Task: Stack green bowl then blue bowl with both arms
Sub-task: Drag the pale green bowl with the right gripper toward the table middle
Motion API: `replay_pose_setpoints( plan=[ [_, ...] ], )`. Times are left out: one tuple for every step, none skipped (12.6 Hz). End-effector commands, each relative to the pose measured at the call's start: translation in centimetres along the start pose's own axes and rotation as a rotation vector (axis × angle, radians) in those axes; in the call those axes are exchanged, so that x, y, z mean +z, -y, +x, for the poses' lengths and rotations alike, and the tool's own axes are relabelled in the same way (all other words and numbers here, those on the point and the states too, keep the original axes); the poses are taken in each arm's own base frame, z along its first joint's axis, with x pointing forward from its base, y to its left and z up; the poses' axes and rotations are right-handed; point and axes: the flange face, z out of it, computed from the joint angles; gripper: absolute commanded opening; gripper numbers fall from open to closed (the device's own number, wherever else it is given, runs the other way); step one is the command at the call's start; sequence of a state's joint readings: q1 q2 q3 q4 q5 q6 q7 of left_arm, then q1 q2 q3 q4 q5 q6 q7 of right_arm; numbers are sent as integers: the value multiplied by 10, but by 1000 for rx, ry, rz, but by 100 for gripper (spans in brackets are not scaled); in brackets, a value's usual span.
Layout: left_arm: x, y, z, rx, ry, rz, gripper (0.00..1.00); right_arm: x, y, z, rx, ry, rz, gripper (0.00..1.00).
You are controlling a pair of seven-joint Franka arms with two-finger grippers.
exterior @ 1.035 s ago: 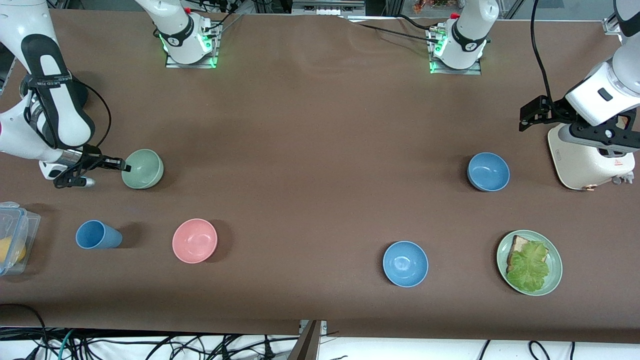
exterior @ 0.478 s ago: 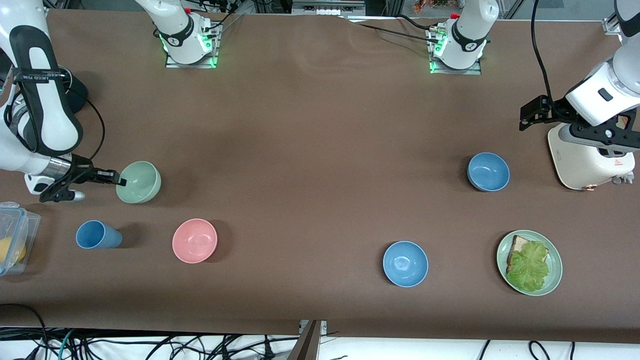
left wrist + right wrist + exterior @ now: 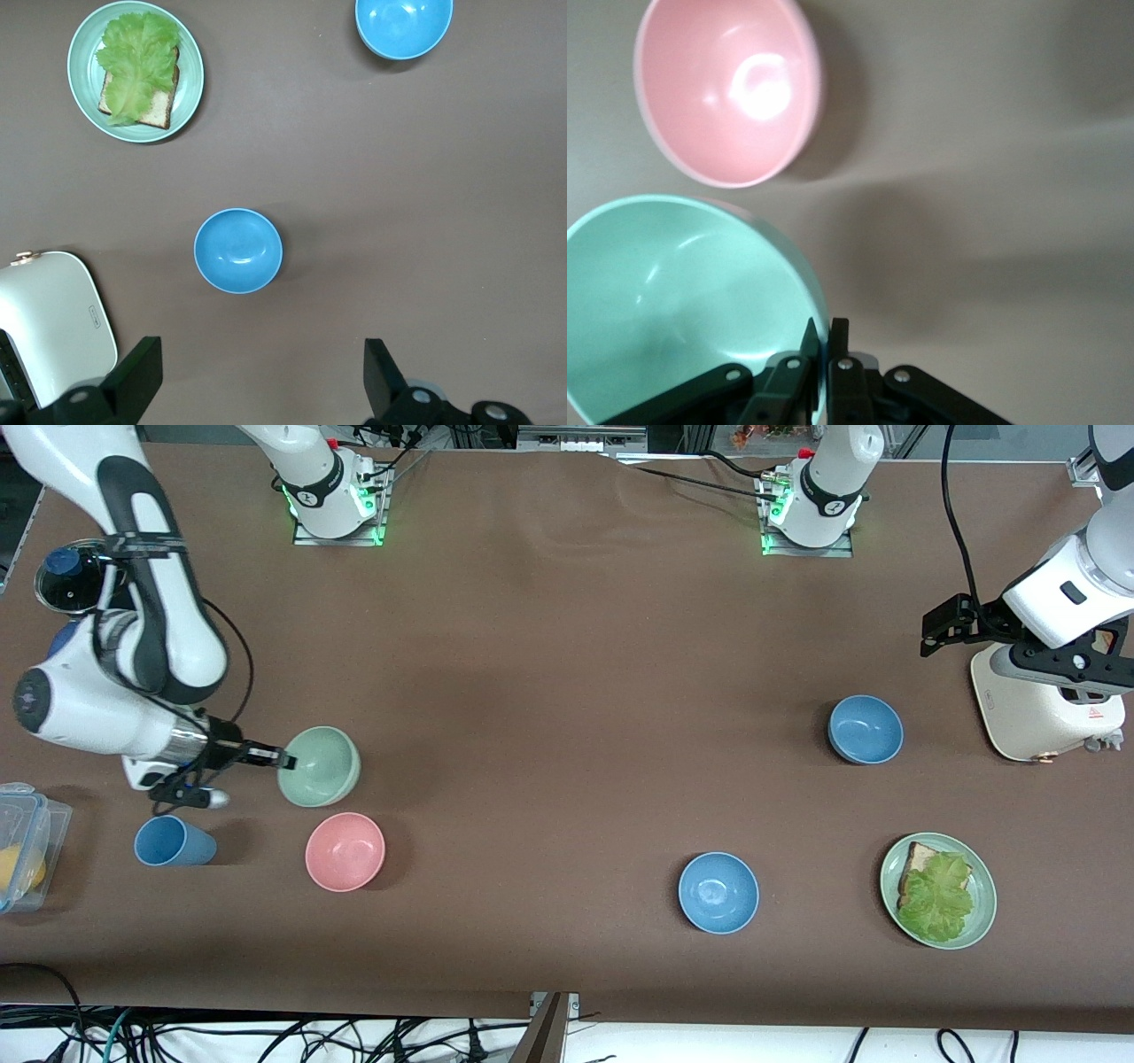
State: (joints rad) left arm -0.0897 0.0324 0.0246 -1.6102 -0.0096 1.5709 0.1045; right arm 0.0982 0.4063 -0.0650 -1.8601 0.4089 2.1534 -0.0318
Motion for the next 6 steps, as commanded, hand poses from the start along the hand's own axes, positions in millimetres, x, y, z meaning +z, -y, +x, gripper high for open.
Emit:
replay_pose_setpoints(
  plan=[
    [-5,0,-5,-5,0,0,100,11,66,-17,47,10,-15,0],
    [-5,0,-5,-5,0,0,100,20,99,-25,59,-6,-28,0],
    [-6,0,-5,-5,-1,0,100,33,129,-37,72,-5,-51,0],
    [-5,0,-5,-5,0,0,100,43,160,-49,68,-14,-74,0],
    [-6,0,-5,-5,-1,0,100,63,187,-62,75,-1,-91,0],
    [-5,0,-5,-5,0,0,100,73,216,-77,73,3,-95,0]
  ],
)
